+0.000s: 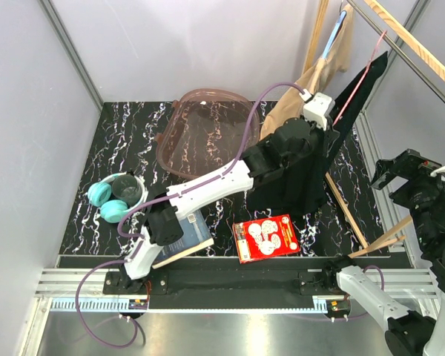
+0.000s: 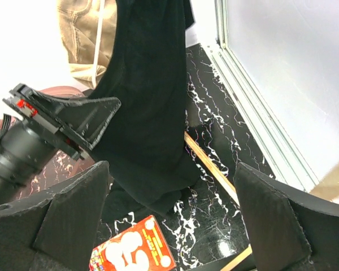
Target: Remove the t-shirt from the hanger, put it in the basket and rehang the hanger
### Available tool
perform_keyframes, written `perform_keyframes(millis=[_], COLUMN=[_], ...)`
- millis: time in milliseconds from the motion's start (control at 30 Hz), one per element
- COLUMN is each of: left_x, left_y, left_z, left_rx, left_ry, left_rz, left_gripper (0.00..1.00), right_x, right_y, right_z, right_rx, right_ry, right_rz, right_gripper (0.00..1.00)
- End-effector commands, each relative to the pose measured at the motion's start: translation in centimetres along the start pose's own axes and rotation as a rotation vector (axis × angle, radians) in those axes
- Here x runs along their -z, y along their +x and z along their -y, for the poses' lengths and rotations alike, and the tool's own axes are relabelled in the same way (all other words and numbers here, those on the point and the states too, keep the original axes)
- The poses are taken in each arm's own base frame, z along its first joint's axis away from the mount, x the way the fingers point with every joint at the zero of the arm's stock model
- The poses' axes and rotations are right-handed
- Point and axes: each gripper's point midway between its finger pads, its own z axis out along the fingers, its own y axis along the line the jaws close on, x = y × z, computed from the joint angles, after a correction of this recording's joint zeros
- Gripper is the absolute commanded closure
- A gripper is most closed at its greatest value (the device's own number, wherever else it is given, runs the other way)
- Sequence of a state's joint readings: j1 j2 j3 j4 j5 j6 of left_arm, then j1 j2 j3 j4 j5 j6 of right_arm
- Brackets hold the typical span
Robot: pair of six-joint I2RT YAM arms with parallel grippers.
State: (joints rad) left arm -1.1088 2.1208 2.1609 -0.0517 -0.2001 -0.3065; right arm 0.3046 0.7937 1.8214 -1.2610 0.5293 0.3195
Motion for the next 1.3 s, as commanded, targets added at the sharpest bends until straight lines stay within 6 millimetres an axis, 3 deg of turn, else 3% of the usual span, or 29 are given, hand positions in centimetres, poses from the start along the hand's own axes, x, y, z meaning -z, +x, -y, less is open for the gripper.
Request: perform_keyframes(millis=[0, 67, 367, 700, 967, 1267], left_x=[0.1, 0.4, 2.7, 4.8, 7.7, 10.2], left_y=[-5.0, -4.8, -9.1, -12.2, -15.7, -17.0], left_z=[2.4, 1.9, 5.5, 7.4, 8.8, 9.2], left_rx=[0.092, 0.147, 0.441, 0.741, 0.869, 0.989], left_ry=[0.131, 0.119, 0.341, 0.591, 0.817, 0.964], left_rz=[0.101, 0.075, 0.089, 0.083, 0.125, 0.132], left_gripper=[0.97, 1.0, 1.0, 1.0, 1.0, 1.0], right_x=[0.7, 0.8, 1.6, 2.9, 2.9, 2.8], right_y=[-1.4, -1.5, -2.1, -2.9, -2.9, -2.6], right_z=[-0.6, -0.8, -1.1, -0.7, -0.2, -0.3], right_rx=[-0.014, -0.015, -0.037, -0.053, -0.038, -0.045], right_ry=[-0.046, -0.06, -0.095, -0.116, -0.091, -0.092], right_rz=[0.049, 0.053, 0.065, 0.097, 0.103, 0.088], right_gripper=[0.0, 0.0, 0.0, 0.0, 0.0, 0.0])
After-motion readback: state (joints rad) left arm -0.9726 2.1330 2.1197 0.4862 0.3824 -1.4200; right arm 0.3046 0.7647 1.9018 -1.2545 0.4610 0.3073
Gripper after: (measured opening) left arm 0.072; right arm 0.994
